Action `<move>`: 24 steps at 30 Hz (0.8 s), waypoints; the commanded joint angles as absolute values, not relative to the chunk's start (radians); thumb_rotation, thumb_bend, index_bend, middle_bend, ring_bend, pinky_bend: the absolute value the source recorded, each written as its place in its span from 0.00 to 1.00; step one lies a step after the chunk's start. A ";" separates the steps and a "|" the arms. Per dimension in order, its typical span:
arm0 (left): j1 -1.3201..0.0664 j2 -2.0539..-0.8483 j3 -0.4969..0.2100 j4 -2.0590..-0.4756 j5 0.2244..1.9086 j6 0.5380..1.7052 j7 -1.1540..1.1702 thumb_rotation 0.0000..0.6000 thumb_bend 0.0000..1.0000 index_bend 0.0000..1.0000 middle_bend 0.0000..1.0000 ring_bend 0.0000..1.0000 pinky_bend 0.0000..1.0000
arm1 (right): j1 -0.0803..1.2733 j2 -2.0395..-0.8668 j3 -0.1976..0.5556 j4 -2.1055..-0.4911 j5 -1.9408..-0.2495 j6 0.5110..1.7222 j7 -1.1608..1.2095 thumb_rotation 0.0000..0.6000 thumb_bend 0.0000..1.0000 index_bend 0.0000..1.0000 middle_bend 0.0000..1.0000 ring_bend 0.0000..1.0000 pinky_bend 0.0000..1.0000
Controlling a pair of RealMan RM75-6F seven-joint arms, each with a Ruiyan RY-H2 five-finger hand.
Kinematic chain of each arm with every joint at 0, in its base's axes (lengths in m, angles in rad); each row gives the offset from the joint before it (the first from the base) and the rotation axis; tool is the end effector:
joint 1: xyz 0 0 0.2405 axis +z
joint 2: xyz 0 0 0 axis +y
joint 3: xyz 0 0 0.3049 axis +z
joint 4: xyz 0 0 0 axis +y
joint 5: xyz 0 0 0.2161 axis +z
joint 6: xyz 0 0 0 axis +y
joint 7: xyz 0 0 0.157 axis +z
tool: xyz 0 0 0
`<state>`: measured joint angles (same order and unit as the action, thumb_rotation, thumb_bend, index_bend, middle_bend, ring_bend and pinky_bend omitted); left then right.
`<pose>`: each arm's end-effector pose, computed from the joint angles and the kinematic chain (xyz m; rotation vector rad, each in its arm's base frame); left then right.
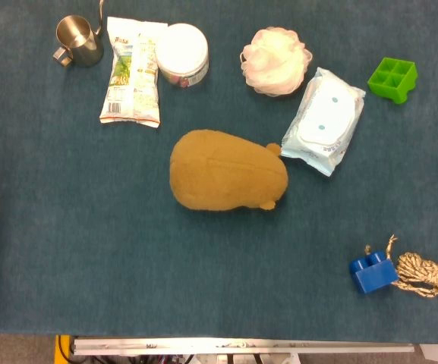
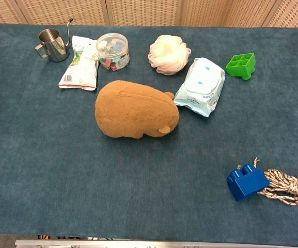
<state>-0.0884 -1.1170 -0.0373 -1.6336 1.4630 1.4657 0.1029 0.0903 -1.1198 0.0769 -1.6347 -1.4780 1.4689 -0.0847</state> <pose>-0.3597 0.1963 0.1709 -1.4028 -0.8772 -0.8093 -0.3528 -0.2056 0.1753 1.3852 -0.8566 0.8643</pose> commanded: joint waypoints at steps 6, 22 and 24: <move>-0.101 -1.114 -0.031 -1.633 1.480 1.443 0.060 0.73 0.17 0.16 0.21 0.18 0.03 | 0.102 -1.109 0.094 -1.648 -1.491 1.480 -0.071 1.00 0.07 0.35 0.36 0.22 0.25; -0.279 -1.131 -0.046 -1.597 1.527 1.196 -0.264 0.72 0.17 0.13 0.17 0.17 0.03 | 0.124 -1.085 0.150 -1.685 -1.502 1.531 -0.076 1.00 0.07 0.35 0.36 0.22 0.25; -0.311 -1.145 -0.052 -1.577 1.528 1.155 -0.309 0.68 0.17 0.12 0.16 0.16 0.03 | 0.123 -1.083 0.150 -1.688 -1.498 1.531 -0.077 1.00 0.07 0.35 0.36 0.22 0.25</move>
